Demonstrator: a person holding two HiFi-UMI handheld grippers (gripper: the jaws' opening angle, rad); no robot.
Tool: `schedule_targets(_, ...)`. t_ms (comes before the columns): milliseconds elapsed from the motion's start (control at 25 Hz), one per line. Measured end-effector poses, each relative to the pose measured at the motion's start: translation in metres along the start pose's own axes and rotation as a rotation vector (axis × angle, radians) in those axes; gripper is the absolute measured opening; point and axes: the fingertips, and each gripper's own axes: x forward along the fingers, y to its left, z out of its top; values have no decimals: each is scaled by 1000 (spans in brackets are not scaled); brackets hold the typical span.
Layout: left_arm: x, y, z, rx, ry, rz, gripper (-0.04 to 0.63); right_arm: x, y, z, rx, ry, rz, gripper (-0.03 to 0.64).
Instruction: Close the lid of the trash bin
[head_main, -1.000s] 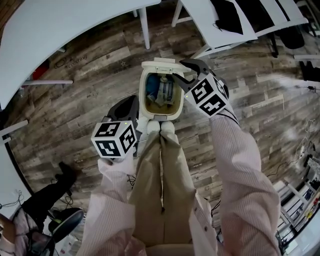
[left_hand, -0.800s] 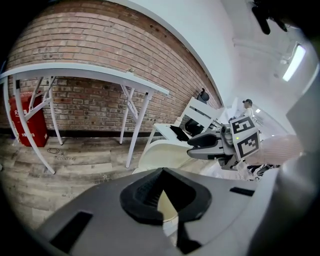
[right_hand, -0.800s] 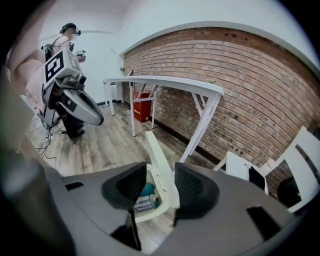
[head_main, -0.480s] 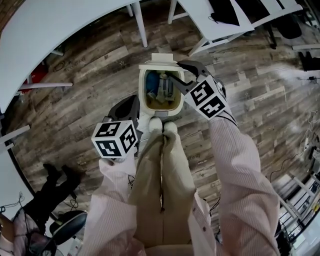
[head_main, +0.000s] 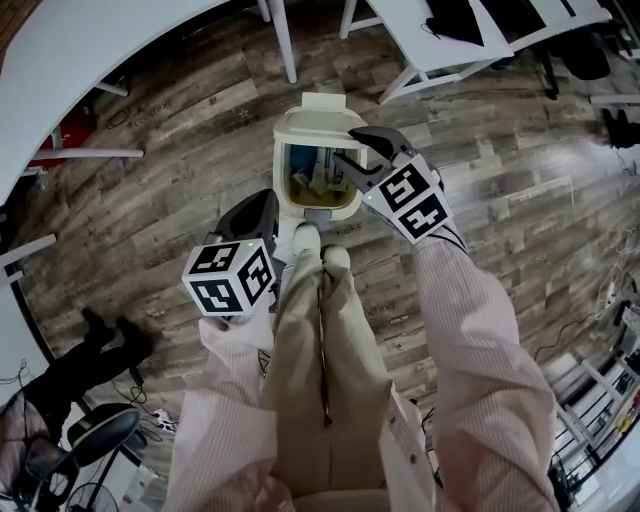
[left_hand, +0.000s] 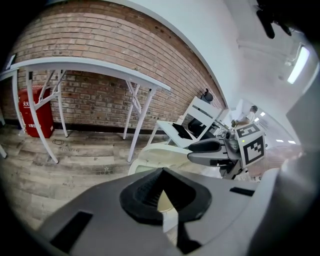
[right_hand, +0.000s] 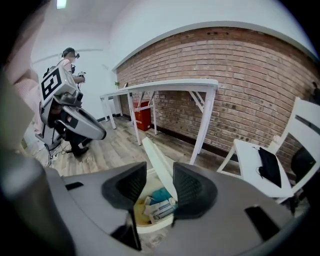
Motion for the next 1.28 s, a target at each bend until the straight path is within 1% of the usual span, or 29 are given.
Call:
schedule_targets(400,-11,-6,-27,-45,-9,31,-8,0,15,-17,124,-37,29,161)
schedule_targets(680,-20,-2,-43,-68,-9,46,-8,2,30,-35,301,-63,80,160)
schedule_targets(800,-22,2,-54,-76,4,45,-8,4,36,-41,372,-78,89,156)
schedule_targets(880,-22,5,-59,-80,16,47,-8,4,37,-45,421,-91,86,144)
schedule_targets(1000,-20,10,-64,-84,21,43,-8,7,35,-55,452,-89,60,90)
schedule_targets(1200,-19,16,-76,-84,39,38,-8,16,48,-74,472,-56,42,78)
schedule_targets(1280,-17,16,-77,-81,40,33,-8,18,49,-81,479,-52,23,56)
